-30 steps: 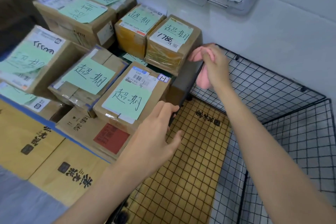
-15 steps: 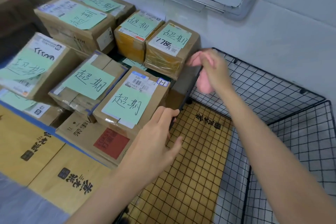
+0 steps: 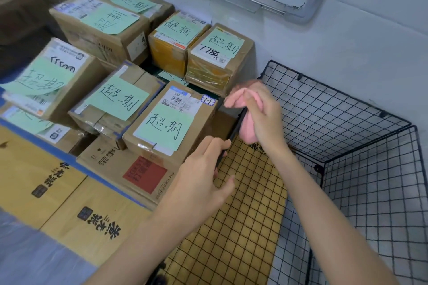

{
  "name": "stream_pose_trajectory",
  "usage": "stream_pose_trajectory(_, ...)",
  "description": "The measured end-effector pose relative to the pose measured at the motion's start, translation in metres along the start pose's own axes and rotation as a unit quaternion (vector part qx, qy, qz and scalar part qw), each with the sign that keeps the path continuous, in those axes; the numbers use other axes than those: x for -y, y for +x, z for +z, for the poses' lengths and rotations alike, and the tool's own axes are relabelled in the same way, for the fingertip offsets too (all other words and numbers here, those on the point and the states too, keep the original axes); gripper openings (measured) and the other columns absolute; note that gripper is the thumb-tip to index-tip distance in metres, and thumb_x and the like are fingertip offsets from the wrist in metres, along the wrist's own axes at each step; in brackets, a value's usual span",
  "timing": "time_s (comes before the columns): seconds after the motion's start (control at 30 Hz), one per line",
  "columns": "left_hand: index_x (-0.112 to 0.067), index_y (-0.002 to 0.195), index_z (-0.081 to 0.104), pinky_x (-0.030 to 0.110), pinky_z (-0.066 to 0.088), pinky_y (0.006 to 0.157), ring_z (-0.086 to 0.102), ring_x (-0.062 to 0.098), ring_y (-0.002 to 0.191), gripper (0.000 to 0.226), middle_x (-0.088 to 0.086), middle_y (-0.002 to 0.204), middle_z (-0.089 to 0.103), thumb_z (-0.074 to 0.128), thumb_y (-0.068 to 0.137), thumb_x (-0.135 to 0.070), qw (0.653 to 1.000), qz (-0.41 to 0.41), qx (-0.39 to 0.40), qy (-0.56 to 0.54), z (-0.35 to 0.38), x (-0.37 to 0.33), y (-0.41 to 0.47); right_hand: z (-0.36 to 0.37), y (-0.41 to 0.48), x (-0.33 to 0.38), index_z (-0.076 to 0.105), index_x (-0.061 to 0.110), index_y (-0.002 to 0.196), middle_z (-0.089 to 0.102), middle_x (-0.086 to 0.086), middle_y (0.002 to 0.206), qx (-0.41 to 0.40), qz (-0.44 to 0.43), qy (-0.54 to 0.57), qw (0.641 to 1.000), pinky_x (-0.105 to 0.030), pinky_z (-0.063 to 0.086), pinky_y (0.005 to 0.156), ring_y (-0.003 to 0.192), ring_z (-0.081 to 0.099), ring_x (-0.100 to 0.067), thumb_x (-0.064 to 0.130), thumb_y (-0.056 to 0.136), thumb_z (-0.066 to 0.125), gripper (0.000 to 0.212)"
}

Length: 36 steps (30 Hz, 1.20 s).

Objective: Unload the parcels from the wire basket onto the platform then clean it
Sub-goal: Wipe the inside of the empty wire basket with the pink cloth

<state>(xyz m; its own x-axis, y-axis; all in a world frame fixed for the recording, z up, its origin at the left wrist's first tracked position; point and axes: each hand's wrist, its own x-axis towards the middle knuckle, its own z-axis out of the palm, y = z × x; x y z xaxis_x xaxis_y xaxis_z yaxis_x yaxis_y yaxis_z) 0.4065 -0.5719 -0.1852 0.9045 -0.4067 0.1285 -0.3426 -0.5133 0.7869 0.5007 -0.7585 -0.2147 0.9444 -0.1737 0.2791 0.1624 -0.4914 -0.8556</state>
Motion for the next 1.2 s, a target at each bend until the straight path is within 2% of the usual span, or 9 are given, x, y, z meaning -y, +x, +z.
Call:
stream_pose_trajectory(0.17, -0.025, 0.124, 0.051, 0.023, 0.049, 0.075, 0.056, 0.009, 0.086, 0.049, -0.015, 0.105, 0.052, 0.075, 0.082, -0.019, 1.0, -0.001, -0.012, -0.01, 0.006, -0.002, -0.016, -0.003, -0.029, 0.009, 0.07, 0.013, 0.107, 0.065, 0.011, 0.107, 0.009, 0.009, 0.005, 1.0, -0.022, 0.045, 0.095, 0.104, 0.06, -0.003, 0.018, 0.101, 0.054, 0.018)
stream_pose_trajectory(0.3, -0.025, 0.126, 0.052, 0.022, 0.047, 0.078, 0.056, 0.009, 0.088, 0.051, -0.015, 0.106, 0.052, 0.076, 0.081, -0.018, 1.0, 0.0, -0.017, -0.008, 0.004, -0.001, -0.016, -0.013, -0.019, 0.016, 0.068, 0.021, 0.106, 0.068, 0.002, 0.113, -0.17, 0.064, 0.091, 0.979, -0.032, 0.051, 0.095, 0.107, 0.063, -0.011, 0.025, 0.099, 0.053, 0.017)
stream_pose_trajectory(0.37, -0.027, 0.127, 0.051, 0.02, 0.047, 0.078, 0.055, 0.008, 0.089, 0.051, -0.017, 0.107, 0.051, 0.075, 0.081, -0.02, 1.0, -0.003, -0.014, -0.006, 0.004, -0.002, -0.016, -0.023, -0.003, 0.009, 0.068, 0.018, 0.108, 0.066, 0.002, 0.116, -0.231, 0.067, 0.069, 0.968, -0.027, 0.049, 0.098, 0.109, 0.062, -0.008, 0.031, 0.099, 0.049, 0.025)
stream_pose_trajectory(0.47, -0.028, 0.126, 0.051, 0.022, 0.048, 0.075, 0.055, 0.008, 0.086, 0.052, -0.019, 0.106, 0.05, 0.076, 0.081, -0.022, 1.0, -0.004, -0.014, 0.001, 0.005, -0.003, -0.016, -0.024, 0.03, -0.01, 0.068, 0.022, 0.114, 0.064, 0.005, 0.12, -0.195, 0.081, -0.016, 0.977, -0.014, 0.04, 0.102, 0.113, 0.059, -0.003, 0.045, 0.094, 0.04, 0.042)
stream_pose_trajectory(0.57, -0.031, 0.127, 0.05, 0.017, 0.05, 0.072, 0.055, 0.005, 0.086, 0.053, -0.021, 0.107, 0.049, 0.076, 0.081, -0.025, 1.0, -0.01, -0.009, 0.0, 0.004, -0.004, -0.017, -0.012, 0.057, -0.027, 0.073, 0.026, 0.102, 0.067, 0.004, 0.116, -0.124, 0.082, -0.088, 0.985, -0.031, 0.038, 0.111, 0.114, 0.06, -0.011, 0.047, 0.088, 0.035, 0.045)
stream_pose_trajectory(0.7, -0.031, 0.127, 0.05, 0.013, 0.048, 0.075, 0.055, 0.004, 0.088, 0.054, -0.021, 0.107, 0.05, 0.076, 0.081, -0.025, 1.0, -0.01, -0.01, 0.001, 0.004, -0.004, -0.015, -0.003, 0.06, -0.023, 0.071, 0.023, 0.08, 0.071, 0.003, 0.096, -0.117, 0.087, -0.111, 0.983, -0.007, 0.033, 0.094, 0.098, 0.064, -0.011, 0.05, 0.084, 0.031, 0.049)
stream_pose_trajectory(0.9, -0.026, 0.124, 0.054, 0.013, 0.048, 0.072, 0.056, 0.01, 0.083, 0.051, -0.018, 0.104, 0.053, 0.077, 0.079, -0.019, 1.0, -0.006, -0.014, 0.0, 0.003, -0.004, -0.017, -0.005, 0.001, -0.005, 0.069, 0.029, 0.078, 0.069, 0.008, 0.089, -0.09, 0.028, -0.163, 0.982, -0.007, 0.03, 0.081, 0.087, 0.056, -0.005, 0.036, 0.091, 0.037, 0.036)
stream_pose_trajectory(1.03, -0.029, 0.126, 0.052, 0.01, 0.047, 0.075, 0.056, 0.006, 0.088, 0.054, -0.021, 0.106, 0.053, 0.077, 0.079, -0.021, 1.0, -0.009, -0.015, 0.004, 0.003, -0.004, -0.016, -0.002, 0.036, -0.014, 0.072, 0.02, 0.08, 0.069, 0.0, 0.096, -0.11, 0.052, -0.153, 0.981, -0.005, 0.025, 0.078, 0.096, 0.057, -0.013, 0.022, 0.096, 0.044, 0.032)
stream_pose_trajectory(1.2, -0.033, 0.128, 0.049, 0.011, 0.047, 0.074, 0.056, 0.004, 0.088, 0.055, -0.023, 0.108, 0.051, 0.076, 0.081, -0.025, 1.0, -0.015, -0.008, 0.001, 0.002, -0.005, -0.017, -0.009, 0.082, -0.027, 0.069, 0.02, 0.073, 0.07, -0.003, 0.097, -0.153, 0.068, -0.133, 0.977, -0.027, 0.034, 0.094, 0.101, 0.056, -0.015, 0.02, 0.092, 0.045, 0.031)
